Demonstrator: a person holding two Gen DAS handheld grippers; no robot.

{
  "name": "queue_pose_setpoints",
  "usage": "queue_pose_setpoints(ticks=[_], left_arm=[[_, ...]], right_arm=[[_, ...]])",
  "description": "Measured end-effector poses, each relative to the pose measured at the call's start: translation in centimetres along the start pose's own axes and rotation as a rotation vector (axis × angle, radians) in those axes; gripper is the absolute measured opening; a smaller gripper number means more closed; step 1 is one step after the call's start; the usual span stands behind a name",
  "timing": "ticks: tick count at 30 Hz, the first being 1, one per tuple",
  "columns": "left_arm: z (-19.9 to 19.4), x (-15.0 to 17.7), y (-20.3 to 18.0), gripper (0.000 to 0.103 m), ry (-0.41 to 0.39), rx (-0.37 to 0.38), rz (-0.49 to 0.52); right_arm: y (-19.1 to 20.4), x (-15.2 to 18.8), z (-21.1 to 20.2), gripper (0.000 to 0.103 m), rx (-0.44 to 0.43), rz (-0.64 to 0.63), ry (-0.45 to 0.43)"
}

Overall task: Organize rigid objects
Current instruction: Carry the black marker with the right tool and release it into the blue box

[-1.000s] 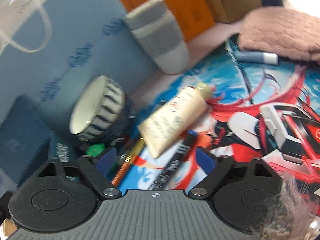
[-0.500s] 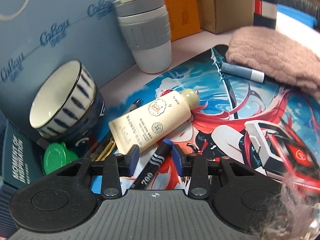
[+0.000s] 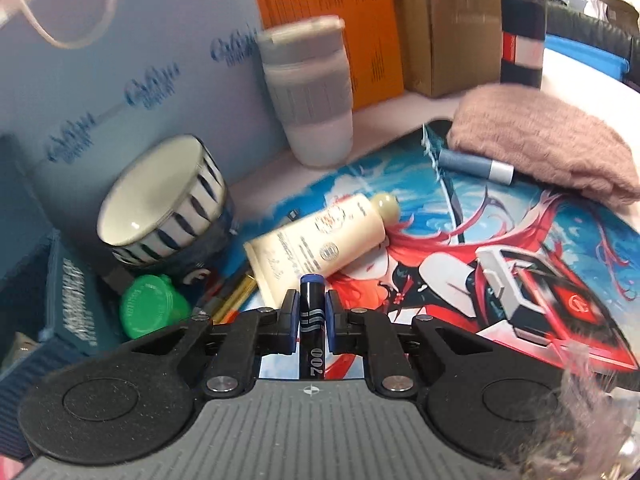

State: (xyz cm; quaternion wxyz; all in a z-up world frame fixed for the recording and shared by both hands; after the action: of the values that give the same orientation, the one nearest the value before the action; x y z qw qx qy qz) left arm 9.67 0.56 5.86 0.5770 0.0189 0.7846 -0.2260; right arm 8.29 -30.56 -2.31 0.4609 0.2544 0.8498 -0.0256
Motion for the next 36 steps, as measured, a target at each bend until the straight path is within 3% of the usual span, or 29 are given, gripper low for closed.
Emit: queue_pose_setpoints(ticks=[6,12,16,23,28,36], left_arm=[[-1.1,-1.1,2.2,0.103,-0.013,-0.009,-0.041],[-2.6,-1.8,4.4,0.103,-0.021,-0.083,0.083],[-2.9,-1.5,7.7,0.103,-0.008,-0.129,0.034],[-2.3,-1.1,10.3,0.103,0.027,-0.106,-0.063],[-1.9,-0.8,10.8,0.103,0.042,-0.096,-0.082],[-1.8,-0.9,12.2,0.103,0.04,-0.111,-0.138]], right_arm=[[2.3,-1.9,-4.9,0.013,-0.08,0.025,-0.112],[5.3,-4.3,-9.9,0.013,-0.165,0.026,-0.277],[7.6,-5.8,-12.4,0.013,-0.19,0.017,-0.395],[12.8,-7.6,-15.0,0.013,-0.275,0.029,-0.535],[17.0,-7.2,-13.8,0.013,-0.376,0.052,-0.515],[21.4,-3.5,-8.0,0.013,-0.489,0.124,-0.293]])
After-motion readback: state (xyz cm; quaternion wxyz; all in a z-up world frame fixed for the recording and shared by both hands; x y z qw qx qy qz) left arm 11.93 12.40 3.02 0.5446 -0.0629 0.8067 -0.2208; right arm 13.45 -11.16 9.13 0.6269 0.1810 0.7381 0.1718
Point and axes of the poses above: each gripper's, at about its wrist camera, not at the fingertips, and z roughly the way its jaws point, y to its left, x to its underside, the point moved 6 cm from there along z, roughly the way its jaws point, and after that the axes turned 11 degrees about -y, right-handed, at the moved point
